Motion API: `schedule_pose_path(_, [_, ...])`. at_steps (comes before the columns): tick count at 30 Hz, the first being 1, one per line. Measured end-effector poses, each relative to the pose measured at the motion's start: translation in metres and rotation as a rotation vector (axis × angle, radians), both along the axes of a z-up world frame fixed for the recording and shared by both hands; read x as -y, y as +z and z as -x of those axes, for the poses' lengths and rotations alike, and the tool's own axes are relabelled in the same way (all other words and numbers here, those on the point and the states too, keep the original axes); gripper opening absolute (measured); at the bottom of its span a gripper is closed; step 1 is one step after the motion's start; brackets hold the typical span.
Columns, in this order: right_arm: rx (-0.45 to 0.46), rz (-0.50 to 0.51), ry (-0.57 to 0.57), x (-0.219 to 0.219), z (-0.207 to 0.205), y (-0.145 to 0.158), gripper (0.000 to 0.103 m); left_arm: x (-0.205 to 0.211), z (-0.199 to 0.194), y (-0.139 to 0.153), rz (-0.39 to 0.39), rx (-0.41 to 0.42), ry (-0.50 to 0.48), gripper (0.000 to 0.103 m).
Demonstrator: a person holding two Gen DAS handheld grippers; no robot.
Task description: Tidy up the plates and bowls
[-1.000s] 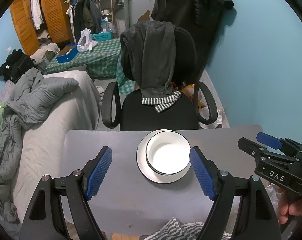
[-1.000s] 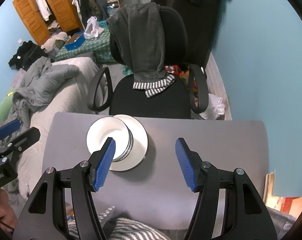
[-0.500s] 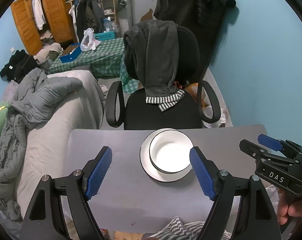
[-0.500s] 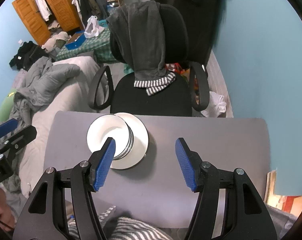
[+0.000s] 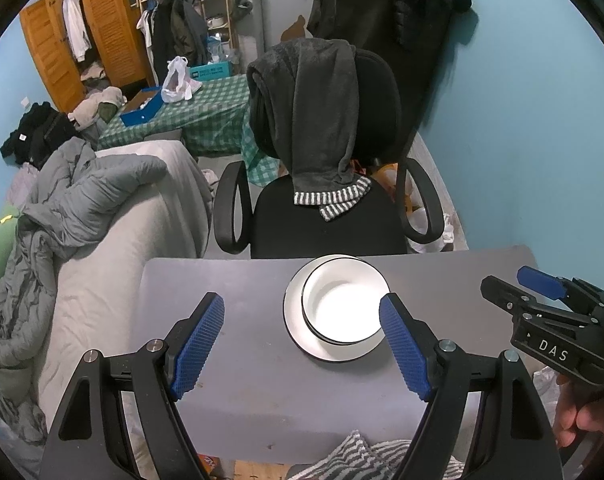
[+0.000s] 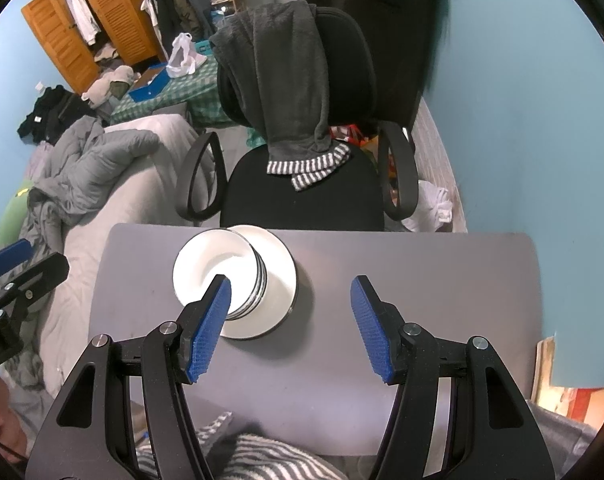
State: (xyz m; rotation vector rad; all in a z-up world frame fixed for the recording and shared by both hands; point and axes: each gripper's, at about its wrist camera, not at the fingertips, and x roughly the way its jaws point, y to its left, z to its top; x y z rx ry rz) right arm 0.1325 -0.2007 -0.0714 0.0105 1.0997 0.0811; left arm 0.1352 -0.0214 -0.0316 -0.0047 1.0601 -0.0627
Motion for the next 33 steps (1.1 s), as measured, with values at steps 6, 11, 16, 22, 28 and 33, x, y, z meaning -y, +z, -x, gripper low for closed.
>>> schedule_pose_path(6, [-0.002,-0.001,-0.001,0.0004,-0.0005,-0.0003,0.061,0.0005,0.0001,-0.0001,0.003,-0.003,0.001,0.081])
schedule_pose_path(11, [0.004,-0.007,0.001,-0.0009,-0.0004,0.0005,0.061,0.0002,-0.0005,0.0,0.0,-0.001,-0.001,0.081])
schedule_pose_path(16, [0.002,-0.009,-0.004,-0.0019,-0.0018,0.0015,0.061,-0.0001,-0.0004,0.0003,0.002,-0.002,-0.001,0.081])
schedule_pose_path(22, [0.002,-0.011,-0.004,-0.0017,-0.0019,0.0015,0.061,-0.0001,-0.0018,-0.0014,-0.002,0.0,-0.006,0.081])
schedule_pose_path(28, [-0.008,-0.01,-0.005,-0.0016,-0.0045,0.0002,0.061,-0.0001,-0.0029,-0.0023,-0.001,-0.001,-0.006,0.081])
schedule_pose_path(33, [-0.005,-0.008,-0.004,-0.0015,-0.0047,0.0,0.061,-0.0007,-0.0081,-0.0041,0.016,-0.012,0.005,0.081])
